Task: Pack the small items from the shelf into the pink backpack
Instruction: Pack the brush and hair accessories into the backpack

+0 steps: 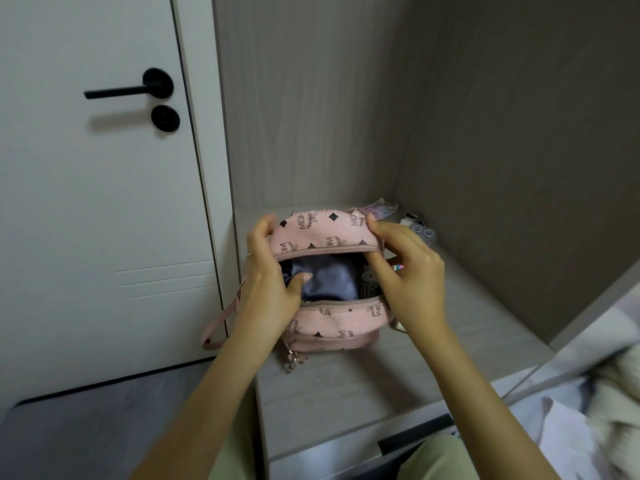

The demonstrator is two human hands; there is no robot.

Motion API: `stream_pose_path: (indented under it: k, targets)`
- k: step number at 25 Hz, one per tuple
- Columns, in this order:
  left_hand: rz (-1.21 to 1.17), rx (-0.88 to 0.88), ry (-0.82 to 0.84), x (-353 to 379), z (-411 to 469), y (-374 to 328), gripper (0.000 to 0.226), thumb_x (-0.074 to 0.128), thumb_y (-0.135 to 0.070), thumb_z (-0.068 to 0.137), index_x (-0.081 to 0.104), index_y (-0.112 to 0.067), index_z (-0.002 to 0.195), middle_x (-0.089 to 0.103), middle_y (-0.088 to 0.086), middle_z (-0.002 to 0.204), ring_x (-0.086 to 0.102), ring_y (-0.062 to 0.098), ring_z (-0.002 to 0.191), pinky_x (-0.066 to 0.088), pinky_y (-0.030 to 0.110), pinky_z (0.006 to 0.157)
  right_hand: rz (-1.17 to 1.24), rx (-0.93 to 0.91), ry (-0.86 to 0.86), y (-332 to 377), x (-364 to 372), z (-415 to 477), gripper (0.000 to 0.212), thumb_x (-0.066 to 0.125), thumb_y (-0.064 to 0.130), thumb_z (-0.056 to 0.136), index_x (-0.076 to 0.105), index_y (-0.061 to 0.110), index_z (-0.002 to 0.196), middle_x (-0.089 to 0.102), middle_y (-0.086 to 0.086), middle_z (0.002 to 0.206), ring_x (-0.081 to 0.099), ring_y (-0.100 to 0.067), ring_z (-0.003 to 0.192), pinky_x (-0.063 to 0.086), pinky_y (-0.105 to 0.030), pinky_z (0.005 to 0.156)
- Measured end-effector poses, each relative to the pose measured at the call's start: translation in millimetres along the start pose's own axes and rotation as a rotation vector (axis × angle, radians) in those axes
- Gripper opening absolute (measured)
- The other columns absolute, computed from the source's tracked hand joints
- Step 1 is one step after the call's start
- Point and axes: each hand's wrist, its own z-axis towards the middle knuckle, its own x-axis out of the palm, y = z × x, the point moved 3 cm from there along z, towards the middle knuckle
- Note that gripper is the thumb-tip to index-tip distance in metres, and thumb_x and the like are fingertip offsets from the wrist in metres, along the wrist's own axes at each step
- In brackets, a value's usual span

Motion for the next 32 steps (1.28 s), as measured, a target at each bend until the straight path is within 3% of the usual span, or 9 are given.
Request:
stream_pose_path:
  k: [4, 6, 10, 16, 19, 22, 25, 28, 32]
  targets:
    - [-0.056, -0.117, 0.079, -2, 12, 4, 0.106, 0.077, 0.002, 0.068, 0.013, -0.026, 0.148, 0.035, -0.012, 0.13, 0.037, 0.003, 0.119, 0.027, -0.002, 0.09, 0.316, 0.281, 0.23, -2, 21, -1, 0.06, 0.071, 0.007, 0.079, 0.046, 0.019, 0.133, 0.054, 0.013, 0.126, 0.05, 0.002, 0.114, 0.041, -0.016, 0.098]
    - [-0.097, -0.183, 0.093, -4, 16, 5, 0.104, 0.083, -0.004, 0.063, 0.022, -0.023, 0.146, 0.039, -0.004, 0.139, 0.039, 0.011, 0.125, 0.031, 0.014, 0.102, 0.39, 0.307, 0.298, -3, 28, -1, 0.069, 0.073, 0.0, 0.076, 0.039, 0.014, 0.134, 0.049, 0.016, 0.123, 0.046, 0.006, 0.113, 0.035, -0.007, 0.097]
    - [-0.083, -0.208, 0.078, 0, 19, 4, 0.094, 0.086, -0.009, 0.059, 0.035, -0.021, 0.137, 0.047, 0.005, 0.134, 0.046, 0.021, 0.123, 0.039, 0.04, 0.105, 0.309, 0.331, 0.419, -10, 30, 10, 0.078, 0.074, 0.002, 0.074, 0.032, 0.023, 0.136, 0.048, 0.012, 0.126, 0.046, 0.0, 0.115, 0.036, -0.008, 0.095]
    - [0.017, -0.231, 0.081, 2, 29, -1, 0.092, 0.085, -0.012, 0.062, 0.033, -0.018, 0.138, 0.04, 0.008, 0.135, 0.041, 0.02, 0.124, 0.032, 0.022, 0.098, 0.262, 0.368, 0.508, -17, 42, 27, 0.076, 0.074, 0.01, 0.077, 0.029, 0.023, 0.137, 0.049, 0.009, 0.12, 0.047, -0.006, 0.112, 0.037, -0.017, 0.093]
    - [0.093, 0.021, -0.056, -14, 19, -22, 0.082, 0.084, -0.015, 0.061, 0.043, -0.022, 0.132, 0.03, 0.007, 0.14, 0.03, 0.018, 0.131, 0.021, 0.013, 0.103, 0.327, 0.383, 0.435, -22, 44, 28, 0.07, 0.075, 0.009, 0.077, 0.035, 0.023, 0.133, 0.052, 0.008, 0.118, 0.051, -0.006, 0.109, 0.042, -0.007, 0.087]
    - [0.377, 0.511, 0.039, -23, 16, -44, 0.04, 0.08, -0.021, 0.065, 0.066, -0.024, 0.102, 0.054, -0.001, 0.126, 0.049, 0.02, 0.118, 0.032, 0.031, 0.096, 0.347, 0.394, 0.401, -24, 45, 28, 0.065, 0.077, 0.013, 0.076, 0.038, 0.025, 0.126, 0.054, 0.013, 0.112, 0.052, -0.004, 0.106, 0.04, -0.001, 0.081]
    - [0.639, 0.448, 0.433, -7, 19, -41, 0.045, 0.064, -0.026, 0.085, 0.055, -0.027, 0.129, 0.052, -0.007, 0.138, 0.048, 0.016, 0.126, 0.033, 0.032, 0.104, 0.276, 0.366, 0.469, -22, 50, 31, 0.056, 0.067, 0.016, 0.086, 0.033, 0.018, 0.13, 0.051, 0.0, 0.124, 0.049, -0.012, 0.115, 0.039, -0.021, 0.096]
    - [0.78, 0.436, 0.441, 4, 20, -29, 0.049, 0.052, -0.034, 0.092, 0.041, -0.032, 0.139, 0.039, -0.013, 0.147, 0.038, 0.007, 0.133, 0.03, 0.028, 0.108, 0.269, 0.333, 0.558, -21, 50, 35, 0.05, 0.045, 0.002, 0.093, 0.023, 0.009, 0.137, 0.034, -0.01, 0.137, 0.034, -0.02, 0.131, 0.029, -0.031, 0.11]
    - [0.767, 0.363, 0.412, 8, 31, -26, 0.047, 0.054, -0.035, 0.091, 0.044, -0.034, 0.137, 0.044, -0.012, 0.143, 0.043, 0.012, 0.131, 0.035, 0.032, 0.106, 0.439, 0.323, 0.641, -26, 40, 35, 0.047, 0.036, 0.002, 0.098, 0.026, 0.017, 0.141, 0.037, 0.007, 0.136, 0.038, 0.006, 0.121, 0.032, -0.007, 0.101]
